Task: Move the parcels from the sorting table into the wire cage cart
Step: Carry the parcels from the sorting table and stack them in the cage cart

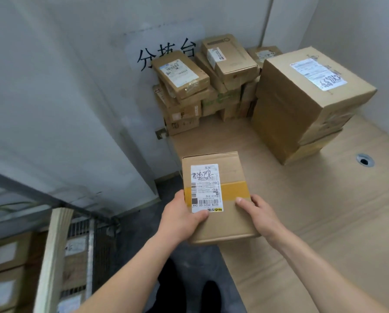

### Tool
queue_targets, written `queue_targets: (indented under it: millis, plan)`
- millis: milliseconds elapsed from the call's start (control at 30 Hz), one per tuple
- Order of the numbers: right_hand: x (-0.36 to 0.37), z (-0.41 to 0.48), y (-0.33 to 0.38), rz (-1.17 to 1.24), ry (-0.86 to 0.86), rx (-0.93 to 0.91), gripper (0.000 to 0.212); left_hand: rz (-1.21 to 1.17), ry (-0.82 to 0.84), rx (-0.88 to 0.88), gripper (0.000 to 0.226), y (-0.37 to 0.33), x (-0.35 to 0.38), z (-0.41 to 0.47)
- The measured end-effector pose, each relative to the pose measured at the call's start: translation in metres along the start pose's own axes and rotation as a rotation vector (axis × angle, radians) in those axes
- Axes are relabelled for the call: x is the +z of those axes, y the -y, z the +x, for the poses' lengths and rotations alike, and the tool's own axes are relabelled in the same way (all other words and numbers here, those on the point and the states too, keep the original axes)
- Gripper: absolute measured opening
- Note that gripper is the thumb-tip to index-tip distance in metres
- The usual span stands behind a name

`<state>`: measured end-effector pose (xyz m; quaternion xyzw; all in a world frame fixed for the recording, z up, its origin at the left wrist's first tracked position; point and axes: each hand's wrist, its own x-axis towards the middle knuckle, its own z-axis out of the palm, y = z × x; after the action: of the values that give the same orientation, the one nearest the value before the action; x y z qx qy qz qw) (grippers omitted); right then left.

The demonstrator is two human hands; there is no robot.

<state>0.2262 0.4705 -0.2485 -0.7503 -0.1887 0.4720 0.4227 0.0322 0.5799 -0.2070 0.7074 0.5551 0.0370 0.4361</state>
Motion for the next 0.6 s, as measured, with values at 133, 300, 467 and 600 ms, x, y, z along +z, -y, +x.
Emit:
queue_targets:
  millis: [133,300,467,600]
  plan:
    - [0.024,-0.011,-0.004,0.108,0.125,0.012,0.033,-0.063,-0.049,-0.069,0.062,0.028,-0.016,-0.022]
    - [0.071,-0.021,0.005,0.151,0.318,-0.008,0.078,-0.142,-0.154,-0.121,0.060,0.069,-0.053,-0.053]
    - [0.139,-0.036,0.027,0.056,0.486,-0.087,0.084,-0.231,-0.287,-0.154,0.062,0.123,-0.103,-0.088]
    - [0.208,-0.054,0.043,-0.033,0.628,-0.120,0.097,-0.303,-0.384,-0.184,0.069,0.176,-0.146,-0.122]
